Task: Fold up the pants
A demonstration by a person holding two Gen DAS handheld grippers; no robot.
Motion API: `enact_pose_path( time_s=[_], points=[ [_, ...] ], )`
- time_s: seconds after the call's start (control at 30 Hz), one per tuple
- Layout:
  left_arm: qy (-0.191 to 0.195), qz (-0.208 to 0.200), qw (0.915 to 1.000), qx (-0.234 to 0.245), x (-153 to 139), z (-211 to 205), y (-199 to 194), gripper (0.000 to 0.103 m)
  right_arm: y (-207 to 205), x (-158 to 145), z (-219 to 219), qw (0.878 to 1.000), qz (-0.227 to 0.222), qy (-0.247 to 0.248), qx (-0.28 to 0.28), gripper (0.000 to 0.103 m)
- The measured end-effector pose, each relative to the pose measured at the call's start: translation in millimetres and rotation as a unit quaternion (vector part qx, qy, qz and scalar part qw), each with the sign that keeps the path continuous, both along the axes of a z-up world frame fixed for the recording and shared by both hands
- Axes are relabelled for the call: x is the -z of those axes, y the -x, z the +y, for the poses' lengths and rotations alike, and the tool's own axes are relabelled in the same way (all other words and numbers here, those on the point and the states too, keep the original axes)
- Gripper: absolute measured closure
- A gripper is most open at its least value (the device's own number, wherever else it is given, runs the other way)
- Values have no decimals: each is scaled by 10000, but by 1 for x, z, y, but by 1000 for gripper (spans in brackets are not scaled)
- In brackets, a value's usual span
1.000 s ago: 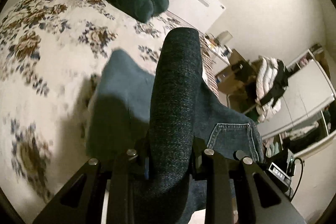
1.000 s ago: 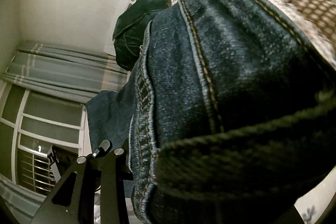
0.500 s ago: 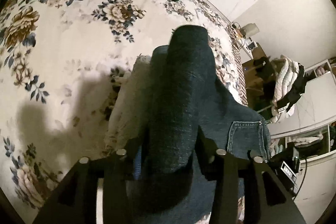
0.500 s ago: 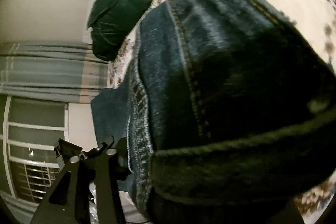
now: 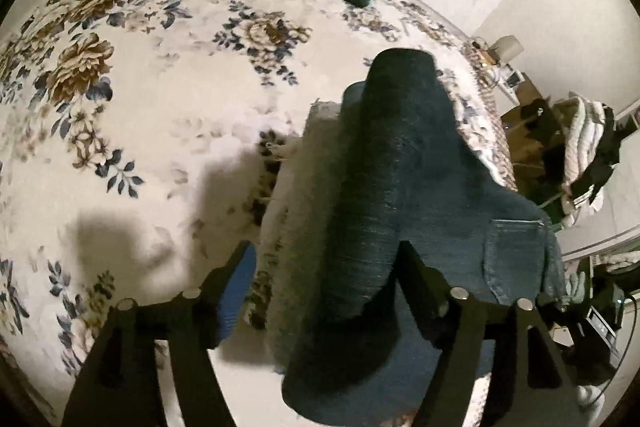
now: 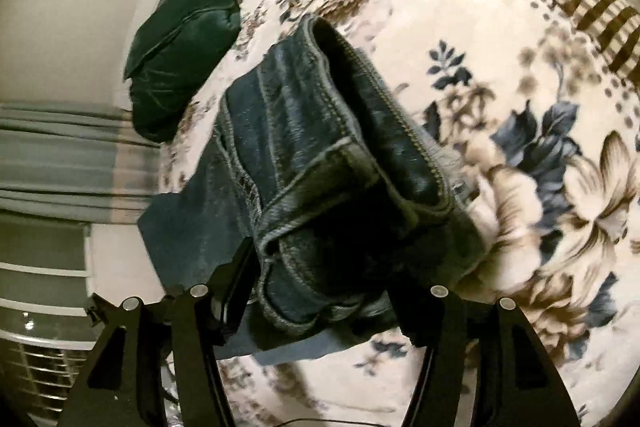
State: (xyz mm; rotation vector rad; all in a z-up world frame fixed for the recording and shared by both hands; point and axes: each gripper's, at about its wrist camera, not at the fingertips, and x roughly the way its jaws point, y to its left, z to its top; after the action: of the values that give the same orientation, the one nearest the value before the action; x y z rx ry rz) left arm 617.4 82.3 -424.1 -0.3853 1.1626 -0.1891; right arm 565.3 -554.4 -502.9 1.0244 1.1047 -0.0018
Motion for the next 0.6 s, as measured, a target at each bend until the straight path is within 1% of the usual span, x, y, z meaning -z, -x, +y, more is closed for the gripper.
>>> enact_pose_path(
  time_s=[0.1,0.17,0.23,0.27,0.33,0.37,0.4,0.47,0.5,0.57,0.6],
  points=[
    [27,54,10000,34,11,-1,-10,24,-5,3,7,9995,135,270,23,40],
    [-30,75,9999,73,9,-4,-14,24,-12,6,7,9989,220,401,20,40],
    [-232,46,9996,135,-1,-10,-12,24,-16,1,7,9982,315,507,-6,39],
    [-337,15,9993,178,-7,-14,-10,24,-16,-5,7,9977,330,594,-33,36],
    [-518,-62,9983,248,-16,-20,-3,24,-15,-20,12,9947,360,950,-123,26],
    [-582,-42,9979,280,-18,-22,0,24,-14,-28,15,9925,370,1151,-170,17],
    [-623,5,9976,311,-19,-25,3,25,-10,-38,18,9895,385,1382,-196,12],
    [-775,115,9964,317,-23,-30,11,25,-5,-54,22,9841,356,1727,-222,10],
    [-849,110,9958,312,-26,-31,13,24,-1,-63,24,9805,356,1918,-227,6],
    [-1151,-62,9927,356,-41,-39,26,23,9,-80,28,9707,391,2359,-246,0],
    [-1238,-132,9915,376,-47,-42,30,16,12,-89,32,9651,400,2574,-270,0]
  ],
)
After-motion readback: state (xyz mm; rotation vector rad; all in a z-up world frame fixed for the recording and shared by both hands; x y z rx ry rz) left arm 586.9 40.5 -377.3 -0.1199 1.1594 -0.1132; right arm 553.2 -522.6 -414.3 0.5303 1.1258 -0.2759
